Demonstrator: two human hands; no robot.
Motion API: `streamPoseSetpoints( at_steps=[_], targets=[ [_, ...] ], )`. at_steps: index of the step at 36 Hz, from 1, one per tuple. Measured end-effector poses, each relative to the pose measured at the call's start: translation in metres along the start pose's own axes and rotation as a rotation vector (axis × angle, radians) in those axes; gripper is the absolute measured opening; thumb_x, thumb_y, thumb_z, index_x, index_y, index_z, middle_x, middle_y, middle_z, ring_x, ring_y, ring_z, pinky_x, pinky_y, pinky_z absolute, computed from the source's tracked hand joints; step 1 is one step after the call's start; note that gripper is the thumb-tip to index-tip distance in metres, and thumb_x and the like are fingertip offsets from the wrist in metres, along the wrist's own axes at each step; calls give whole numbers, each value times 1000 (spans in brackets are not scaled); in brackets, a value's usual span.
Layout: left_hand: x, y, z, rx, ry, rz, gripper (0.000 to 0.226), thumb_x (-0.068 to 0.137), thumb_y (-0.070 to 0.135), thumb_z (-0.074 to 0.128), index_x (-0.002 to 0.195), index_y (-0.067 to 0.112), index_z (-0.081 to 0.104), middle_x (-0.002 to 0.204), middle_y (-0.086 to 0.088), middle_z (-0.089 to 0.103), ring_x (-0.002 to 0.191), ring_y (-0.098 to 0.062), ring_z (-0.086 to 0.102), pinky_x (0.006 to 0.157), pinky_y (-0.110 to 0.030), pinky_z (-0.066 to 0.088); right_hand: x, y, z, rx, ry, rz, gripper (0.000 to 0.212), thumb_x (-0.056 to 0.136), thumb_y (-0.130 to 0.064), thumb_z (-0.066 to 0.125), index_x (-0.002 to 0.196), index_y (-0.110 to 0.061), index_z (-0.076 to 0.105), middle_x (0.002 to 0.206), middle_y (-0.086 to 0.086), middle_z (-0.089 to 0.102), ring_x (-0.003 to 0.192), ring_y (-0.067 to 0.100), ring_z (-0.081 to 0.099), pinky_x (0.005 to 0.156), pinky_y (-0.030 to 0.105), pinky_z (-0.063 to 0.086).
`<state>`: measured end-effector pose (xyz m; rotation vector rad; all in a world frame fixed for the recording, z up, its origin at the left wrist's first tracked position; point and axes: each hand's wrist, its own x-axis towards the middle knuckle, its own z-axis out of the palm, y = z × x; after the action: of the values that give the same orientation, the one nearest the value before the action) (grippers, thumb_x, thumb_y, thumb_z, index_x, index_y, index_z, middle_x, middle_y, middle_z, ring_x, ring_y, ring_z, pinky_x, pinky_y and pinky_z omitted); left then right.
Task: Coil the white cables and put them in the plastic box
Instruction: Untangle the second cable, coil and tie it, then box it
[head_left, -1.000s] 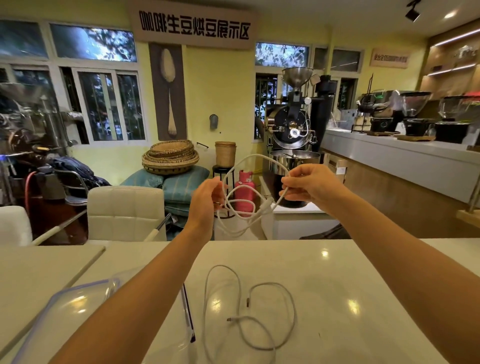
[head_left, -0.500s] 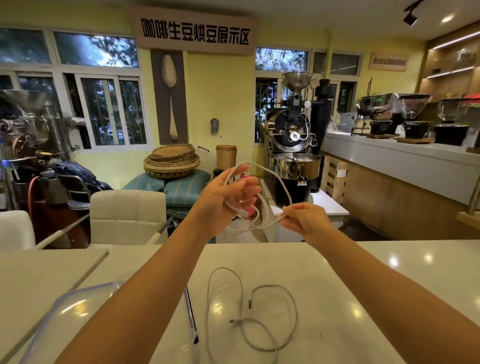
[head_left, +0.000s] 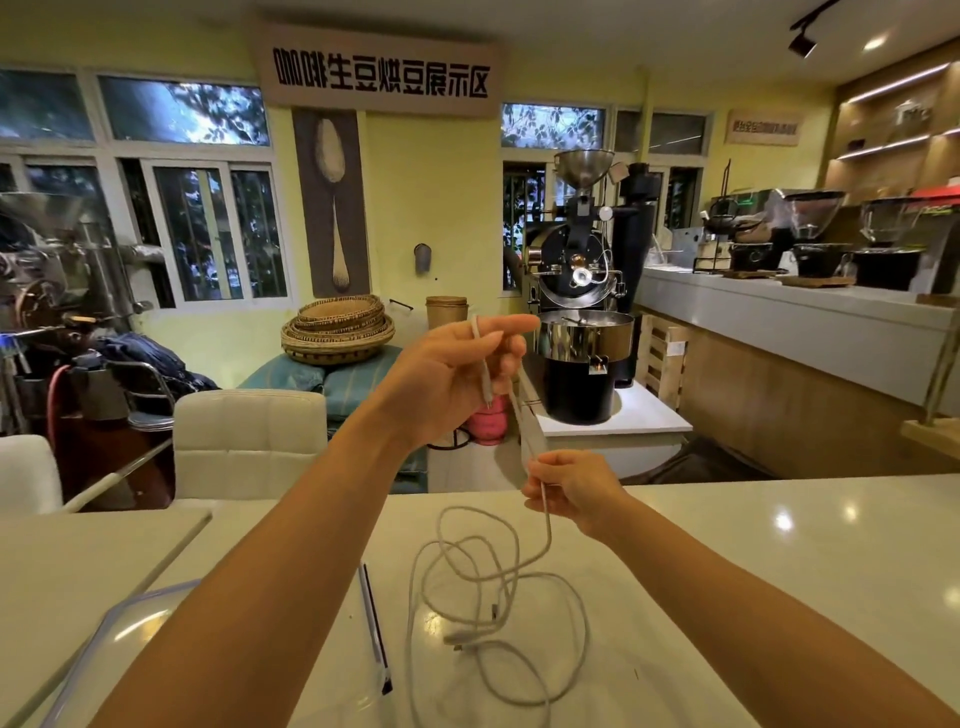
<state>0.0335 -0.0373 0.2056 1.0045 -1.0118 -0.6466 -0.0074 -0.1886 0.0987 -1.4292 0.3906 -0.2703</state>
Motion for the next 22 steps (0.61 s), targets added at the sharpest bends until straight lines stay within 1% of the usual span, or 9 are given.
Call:
streamPoseSetpoints(
  at_steps=[2, 4, 6, 9, 12, 16, 19, 21, 22],
  targets=[
    [0, 2, 1, 173, 62, -12, 27, 93, 2, 35, 98, 6, 61, 66, 4, 67, 60, -4, 59, 60, -15, 48, -1, -1, 1, -52, -46, 5, 16, 88, -1, 53, 74, -6, 55, 64, 10, 55, 54, 15, 58, 54, 27, 53],
    [2, 3, 3, 339, 131, -18, 23, 93, 2, 38, 93, 8, 61, 62, 5, 69, 58, -2, 62, 62, -15, 50, -5, -3, 1, -126, -103, 7, 15, 89, -2, 53, 74, -6, 57, 67, 10, 57, 59, 16, 57, 57, 26, 52],
    [4, 4, 4, 449, 178, -22, 22, 93, 3, 39, 90, 9, 60, 62, 4, 68, 54, 0, 63, 59, -12, 52, -10, -5, 1, -219, -166, 2, 16, 89, -4, 52, 75, -7, 58, 69, 8, 58, 58, 14, 54, 54, 21, 49],
    [7, 6, 1, 565, 241, -32, 24, 95, 3, 36, 84, 10, 57, 71, -3, 62, 50, 1, 62, 55, -10, 52, -16, -12, 0, -382, -250, -19, 14, 90, -6, 52, 79, -8, 61, 70, 5, 59, 54, 8, 49, 48, 15, 42],
    [11, 3, -9, 700, 298, -13, 28, 96, 3, 34, 80, 11, 55, 75, -4, 59, 58, -3, 62, 60, -12, 52, -23, -21, 0, -543, -343, -59, 18, 91, -7, 50, 78, -11, 62, 68, 1, 60, 44, 2, 45, 42, 11, 36],
    [14, -9, -24, 826, 313, -19, 33, 96, -1, 32, 75, 13, 53, 74, -3, 57, 58, -3, 61, 60, -10, 52, -31, -35, -1, -724, -459, -121, 23, 92, -8, 49, 74, -17, 61, 66, -1, 59, 36, -1, 41, 40, 9, 32],
    [13, -19, -34, 893, 297, -86, 35, 96, 0, 31, 72, 14, 52, 72, -3, 56, 65, -11, 56, 64, -18, 50, -35, -50, -6, -805, -494, -184, 24, 92, -9, 49, 72, -18, 60, 64, -1, 57, 35, -1, 39, 40, 10, 30],
    [9, -24, -39, 892, 284, -151, 35, 96, 1, 31, 71, 13, 52, 70, -4, 56, 63, -14, 55, 66, -22, 49, -38, -60, -11, -855, -498, -230, 24, 91, -9, 49, 72, -18, 60, 62, -3, 56, 36, -1, 40, 41, 10, 30],
    [8, -26, -39, 899, 267, -184, 35, 97, 2, 31, 70, 13, 52, 69, -4, 56, 62, -13, 55, 64, -22, 48, -39, -65, -14, -878, -502, -247, 23, 91, -10, 50, 72, -19, 60, 61, -4, 55, 36, -2, 40, 41, 9, 31]
  ],
)
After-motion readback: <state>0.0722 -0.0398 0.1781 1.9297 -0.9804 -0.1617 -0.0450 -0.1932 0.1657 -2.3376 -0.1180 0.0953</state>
